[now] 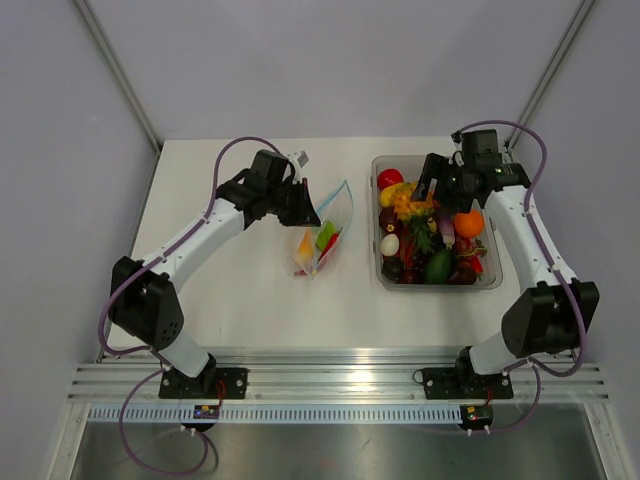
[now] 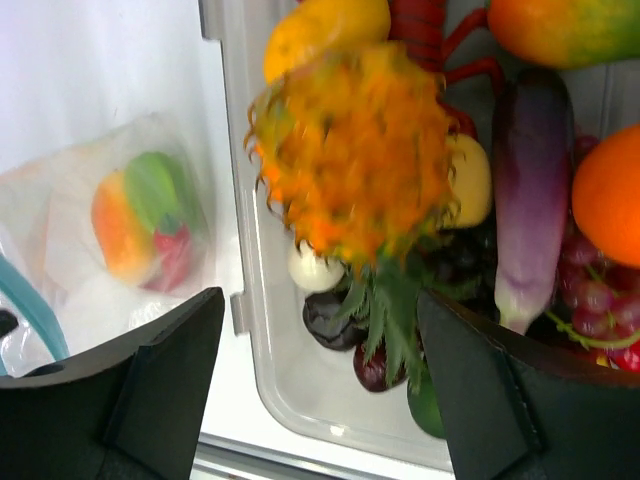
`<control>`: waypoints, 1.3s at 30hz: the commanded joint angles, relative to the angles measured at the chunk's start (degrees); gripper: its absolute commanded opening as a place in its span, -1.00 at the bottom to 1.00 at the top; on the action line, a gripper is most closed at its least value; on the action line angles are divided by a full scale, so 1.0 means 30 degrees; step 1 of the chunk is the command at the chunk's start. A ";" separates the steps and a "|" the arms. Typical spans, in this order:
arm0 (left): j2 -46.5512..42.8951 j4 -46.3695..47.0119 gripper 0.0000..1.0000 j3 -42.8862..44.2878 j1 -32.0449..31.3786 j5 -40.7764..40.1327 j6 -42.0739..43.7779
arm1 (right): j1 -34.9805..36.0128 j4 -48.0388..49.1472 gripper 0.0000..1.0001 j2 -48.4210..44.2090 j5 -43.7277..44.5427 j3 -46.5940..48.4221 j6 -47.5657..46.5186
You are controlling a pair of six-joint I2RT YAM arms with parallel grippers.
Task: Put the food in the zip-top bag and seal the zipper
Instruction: Adjust the fake fruit in the bin.
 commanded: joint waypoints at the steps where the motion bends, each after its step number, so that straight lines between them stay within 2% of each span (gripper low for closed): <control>1: -0.0766 0.0890 -1.00 -0.0201 -0.0230 0.0025 -0.0165 | 0.0124 0.0972 0.72 -0.2332 0.0708 -0.1815 -0.0092; 7: -0.0502 0.0803 -1.00 0.0004 -0.0494 0.0114 -0.0135 | 0.0300 0.1559 0.79 -0.3009 0.0445 -0.4015 -0.0209; 14: -0.0385 0.0832 -1.00 0.0004 -0.0611 0.0084 -0.0194 | 0.0563 0.2759 0.65 -0.2075 -0.0139 -0.5683 -0.0823; 20: -0.0326 0.0715 -1.00 0.0150 -0.0758 0.0055 -0.0223 | 0.1119 0.2937 0.29 -0.0110 0.0618 -0.5745 -0.1117; 24: -0.0326 0.0685 -1.00 0.0151 -0.0816 -0.0004 -0.0194 | 0.1179 0.3170 -0.18 -0.0605 0.0767 -0.5891 -0.0854; 25: -0.0297 0.0685 -1.00 0.0151 -0.0816 -0.0004 -0.0194 | 0.1179 0.3229 -0.52 -0.0809 0.0854 -0.5921 -0.0825; 28: -0.0209 0.0685 -1.00 0.0267 -0.0846 -0.0003 -0.0194 | 0.1208 0.3259 -0.94 -0.1512 0.0739 -0.5775 -0.0328; 29: -0.0180 0.0627 -1.00 0.0355 -0.0846 0.0025 -0.0194 | 0.1208 0.3230 -1.00 -0.1891 0.0448 -0.5745 0.0109; 39: -0.0004 0.0626 -1.00 0.0590 -0.0963 -0.0034 -0.0164 | 0.1179 0.4577 -1.00 -0.5790 -0.2514 -0.7121 0.5850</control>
